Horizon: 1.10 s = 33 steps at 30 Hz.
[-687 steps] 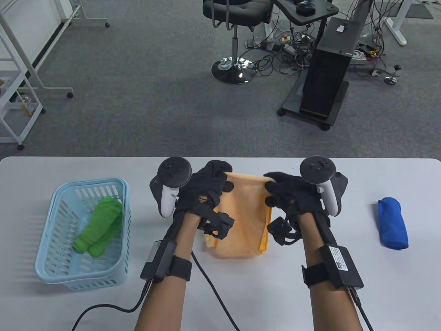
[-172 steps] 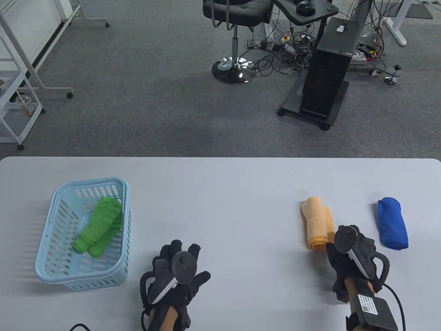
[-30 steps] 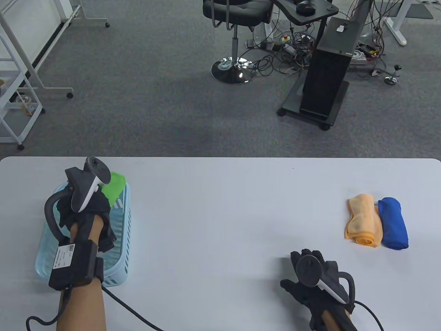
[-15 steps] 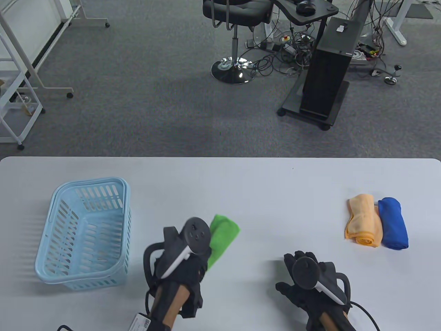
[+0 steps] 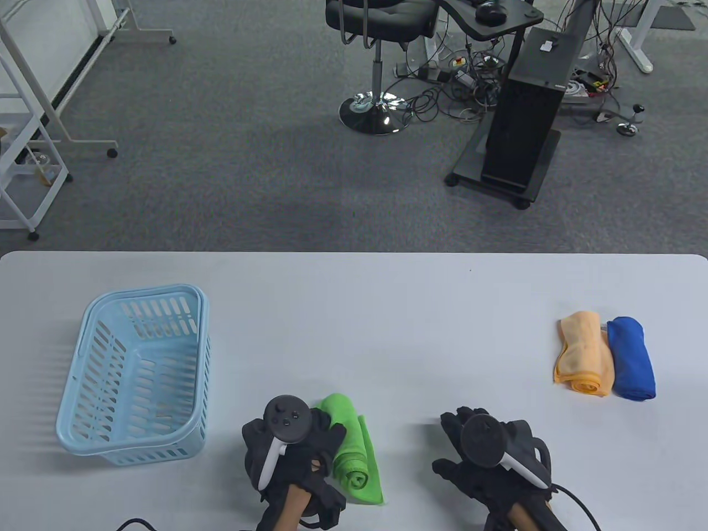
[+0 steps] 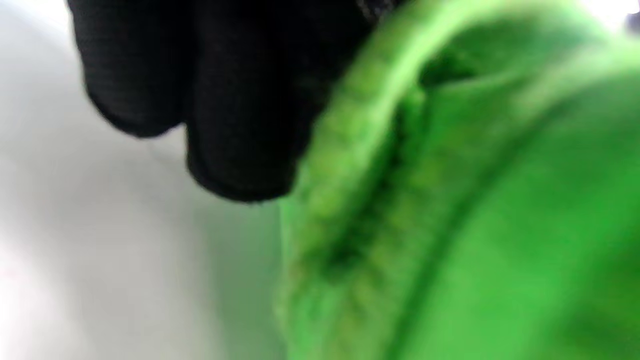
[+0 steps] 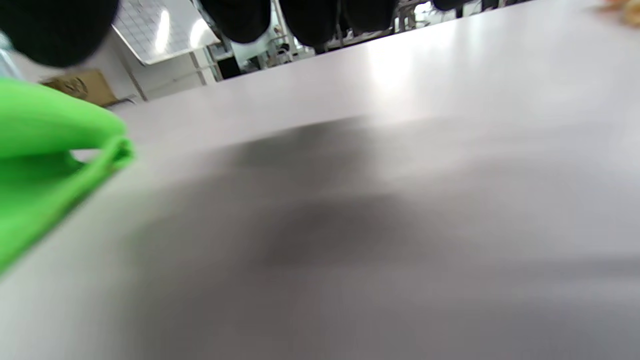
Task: Roll rectangular towel into towel roll
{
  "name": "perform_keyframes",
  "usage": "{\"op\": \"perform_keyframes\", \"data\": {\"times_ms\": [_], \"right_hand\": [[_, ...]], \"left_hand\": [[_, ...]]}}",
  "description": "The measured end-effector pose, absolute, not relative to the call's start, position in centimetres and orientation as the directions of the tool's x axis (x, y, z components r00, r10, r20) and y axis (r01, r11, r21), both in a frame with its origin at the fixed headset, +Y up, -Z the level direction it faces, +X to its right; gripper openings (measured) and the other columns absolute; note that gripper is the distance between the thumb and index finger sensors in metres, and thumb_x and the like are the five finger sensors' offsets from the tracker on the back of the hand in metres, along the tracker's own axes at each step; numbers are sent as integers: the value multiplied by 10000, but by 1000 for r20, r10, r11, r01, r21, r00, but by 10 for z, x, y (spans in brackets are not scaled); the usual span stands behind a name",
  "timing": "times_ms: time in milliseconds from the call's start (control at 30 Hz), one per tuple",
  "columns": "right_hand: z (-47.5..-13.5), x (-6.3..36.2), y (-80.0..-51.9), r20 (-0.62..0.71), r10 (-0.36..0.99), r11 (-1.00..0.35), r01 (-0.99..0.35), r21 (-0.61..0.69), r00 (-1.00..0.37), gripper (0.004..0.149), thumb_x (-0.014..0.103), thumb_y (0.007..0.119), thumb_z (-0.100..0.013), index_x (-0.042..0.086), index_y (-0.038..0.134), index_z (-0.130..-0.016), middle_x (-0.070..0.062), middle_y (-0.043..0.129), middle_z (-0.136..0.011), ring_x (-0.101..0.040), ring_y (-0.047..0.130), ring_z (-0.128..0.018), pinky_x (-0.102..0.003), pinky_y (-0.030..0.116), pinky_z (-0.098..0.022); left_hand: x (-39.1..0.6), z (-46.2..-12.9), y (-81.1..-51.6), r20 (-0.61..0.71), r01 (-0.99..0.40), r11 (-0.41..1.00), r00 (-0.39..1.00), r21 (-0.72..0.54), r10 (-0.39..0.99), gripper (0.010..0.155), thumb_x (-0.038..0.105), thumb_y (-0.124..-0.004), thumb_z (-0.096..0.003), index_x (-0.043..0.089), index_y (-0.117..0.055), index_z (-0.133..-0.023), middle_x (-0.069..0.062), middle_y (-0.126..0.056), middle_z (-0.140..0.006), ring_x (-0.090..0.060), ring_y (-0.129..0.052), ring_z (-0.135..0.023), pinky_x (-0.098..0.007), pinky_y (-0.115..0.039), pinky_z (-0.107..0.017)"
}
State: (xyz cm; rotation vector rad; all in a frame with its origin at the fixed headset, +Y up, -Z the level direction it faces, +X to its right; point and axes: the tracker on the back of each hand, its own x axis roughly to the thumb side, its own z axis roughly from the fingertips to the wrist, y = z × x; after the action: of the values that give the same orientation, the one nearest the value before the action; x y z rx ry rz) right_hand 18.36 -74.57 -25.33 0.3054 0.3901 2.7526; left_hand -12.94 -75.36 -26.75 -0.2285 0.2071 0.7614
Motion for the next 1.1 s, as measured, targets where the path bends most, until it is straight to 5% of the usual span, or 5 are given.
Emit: {"op": "perform_keyframes", "data": {"times_ms": [333,500,733,933,1100], "right_hand": [[-236,138,-740,256,548,-819,-446,362,-797,941,606,783,-238,224,467,-1037,-115,507,-1050,-362,594,-980,-658,468,-694],[-245,152,-739,189,490,-869,-459,186,-851,743,454,845,-254,188,696,-932,-74,834,-818,-253,940,-688,-561,658,-632],[-257,189,-747,-81,672,-726,-676,126,-736,724,550,773,-265,98,820,-828,-64,958,-615,-209,1023,-455,-509,752,-555],[-255,183,-748,-65,761,-624,-756,195,-645,718,548,754,-279,98,811,-835,-51,960,-616,-199,1024,-460,-505,746,-569],[-252,171,-742,61,669,-733,-643,222,-741,688,422,811,-295,149,717,-919,-62,872,-763,-240,961,-629,-542,674,-624]], "left_hand": [[-95,-261,-767,-252,-868,394,472,-304,845,502,432,-822,-408,27,-897,-695,19,-1172,-288,-168,-1177,-349,-410,-928,-325],[-89,-258,-769,-288,-946,141,227,-292,930,524,410,-778,-432,0,-867,-747,-33,-1172,-360,-234,-1156,-418,-458,-896,-360],[-93,-248,-739,20,-831,545,546,-110,837,490,407,-794,-419,207,-891,-855,-110,-1092,-625,-355,-1034,-658,-554,-787,-498],[-56,-242,-737,306,-651,715,647,-256,699,706,516,-856,-348,280,-730,-1001,-161,-755,-1006,-459,-689,-945,-646,-553,-652],[-59,-243,-730,301,-564,826,784,-18,542,450,427,-847,-361,272,-951,-770,-80,-986,-775,-353,-930,-787,-594,-699,-596]]}}
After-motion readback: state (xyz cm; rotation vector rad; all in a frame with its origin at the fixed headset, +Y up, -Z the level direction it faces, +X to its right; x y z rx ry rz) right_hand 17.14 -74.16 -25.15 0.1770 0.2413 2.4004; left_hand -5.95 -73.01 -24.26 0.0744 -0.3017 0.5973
